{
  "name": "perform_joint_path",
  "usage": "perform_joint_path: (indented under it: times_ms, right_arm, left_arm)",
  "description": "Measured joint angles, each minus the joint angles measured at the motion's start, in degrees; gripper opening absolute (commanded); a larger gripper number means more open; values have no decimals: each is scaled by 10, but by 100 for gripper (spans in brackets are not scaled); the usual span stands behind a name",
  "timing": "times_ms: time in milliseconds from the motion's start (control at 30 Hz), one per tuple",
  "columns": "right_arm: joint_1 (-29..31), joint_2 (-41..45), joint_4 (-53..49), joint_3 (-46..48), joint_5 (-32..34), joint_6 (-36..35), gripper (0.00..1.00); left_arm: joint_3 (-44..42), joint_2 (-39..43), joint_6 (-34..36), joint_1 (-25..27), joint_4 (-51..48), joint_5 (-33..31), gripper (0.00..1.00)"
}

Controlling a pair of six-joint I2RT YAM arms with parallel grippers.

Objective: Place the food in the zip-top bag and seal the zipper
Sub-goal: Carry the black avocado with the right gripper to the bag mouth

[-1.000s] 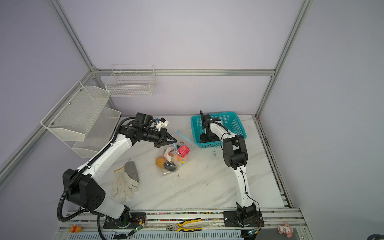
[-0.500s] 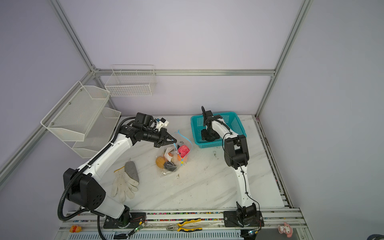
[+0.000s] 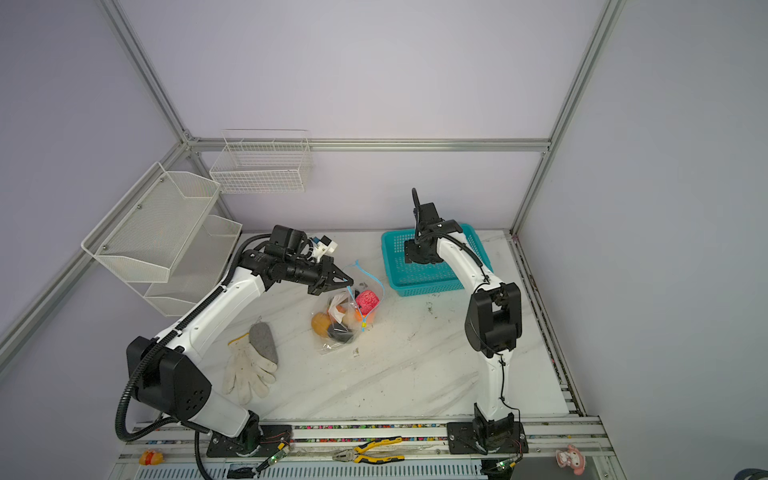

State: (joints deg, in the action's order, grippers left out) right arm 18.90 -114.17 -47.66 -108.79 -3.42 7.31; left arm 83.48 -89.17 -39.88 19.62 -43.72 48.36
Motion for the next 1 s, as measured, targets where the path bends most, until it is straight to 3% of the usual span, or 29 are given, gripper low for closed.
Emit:
perform_joint_path:
  times_ms: [400, 633, 1000]
  right_arm:
    - [12, 152, 32, 118, -56, 9, 72]
    - [82, 235, 34, 172, -132, 14, 72]
    - [155, 235, 67, 193, -195, 44, 72]
  left_arm:
    - [0, 0, -6, 0, 0, -9, 0]
    - [0, 0, -13, 0, 0, -9, 0]
    - [0, 0, -15, 0, 0, -11, 0]
